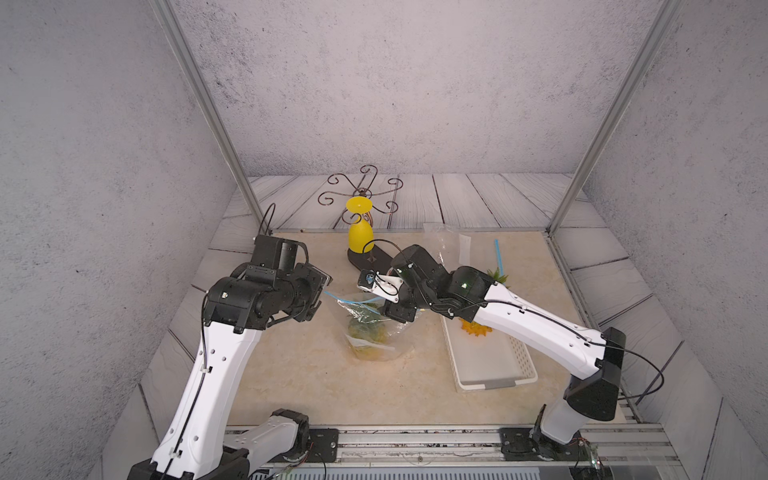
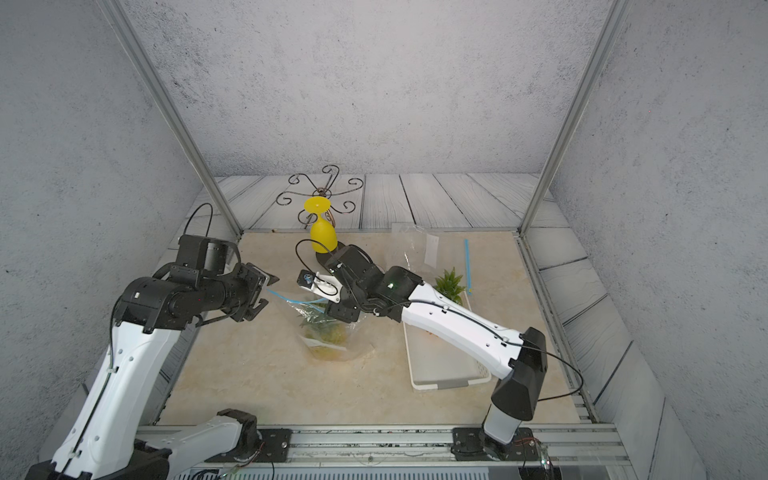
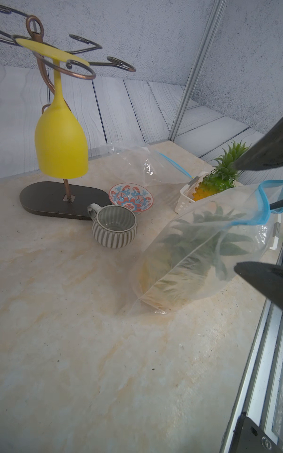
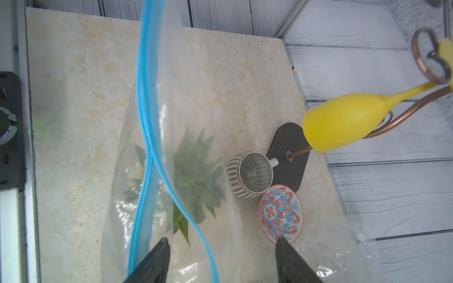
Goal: Open the zip-top bag and take out the pineapple
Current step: Open the zipper of the food storage bag at the center of the board.
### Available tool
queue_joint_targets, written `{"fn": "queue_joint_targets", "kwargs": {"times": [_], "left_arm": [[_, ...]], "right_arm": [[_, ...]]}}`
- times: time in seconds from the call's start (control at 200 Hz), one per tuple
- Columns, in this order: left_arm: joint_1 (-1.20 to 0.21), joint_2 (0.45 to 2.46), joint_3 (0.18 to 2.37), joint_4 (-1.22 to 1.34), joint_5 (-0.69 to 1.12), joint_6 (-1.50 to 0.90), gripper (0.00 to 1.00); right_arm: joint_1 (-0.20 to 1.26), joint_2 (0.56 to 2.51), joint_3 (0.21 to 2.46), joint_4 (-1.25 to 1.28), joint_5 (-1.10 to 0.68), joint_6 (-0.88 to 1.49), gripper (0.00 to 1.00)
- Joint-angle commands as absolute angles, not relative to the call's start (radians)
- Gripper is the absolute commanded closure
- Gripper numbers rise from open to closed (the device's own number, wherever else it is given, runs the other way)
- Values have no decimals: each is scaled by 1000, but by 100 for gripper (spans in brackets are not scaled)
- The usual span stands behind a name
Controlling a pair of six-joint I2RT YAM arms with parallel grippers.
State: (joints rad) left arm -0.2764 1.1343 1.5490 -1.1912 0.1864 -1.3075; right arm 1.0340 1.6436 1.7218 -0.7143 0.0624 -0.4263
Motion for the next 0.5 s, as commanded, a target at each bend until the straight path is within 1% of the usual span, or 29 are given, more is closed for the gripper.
{"fn": "queue_joint_targets", "kwargs": {"times": [0.0, 0.19, 0.29, 0.31, 0.34, 0.44, 0.495], "left_arm": [[-276, 1144, 1530, -1187, 167, -1308, 38], [-276, 1149, 1521, -1183, 156, -1299, 39], [-276, 1153, 1522, -1185, 153, -1293, 39], [-277, 1152, 1522, -1185, 153, -1293, 39], [-276, 1152, 1520, -1186, 152, -1291, 39], [-276, 1151, 1521, -1185, 149, -1288, 40], [-276, 1149, 1525, -1188, 145, -1288, 40]], "right_arm": [[1043, 1564, 1688, -625, 101, -514, 28], [1043, 1518, 1686, -609, 70, -502, 28], [1044, 1498, 1691, -609, 52, -484, 35], [1044, 1494, 1692, -610, 45, -479, 39], [1043, 1489, 1695, -614, 26, -474, 48], [1043, 1496, 1729, -674, -51, -451, 84], [1038, 1514, 1758, -725, -88, -431, 97]]}}
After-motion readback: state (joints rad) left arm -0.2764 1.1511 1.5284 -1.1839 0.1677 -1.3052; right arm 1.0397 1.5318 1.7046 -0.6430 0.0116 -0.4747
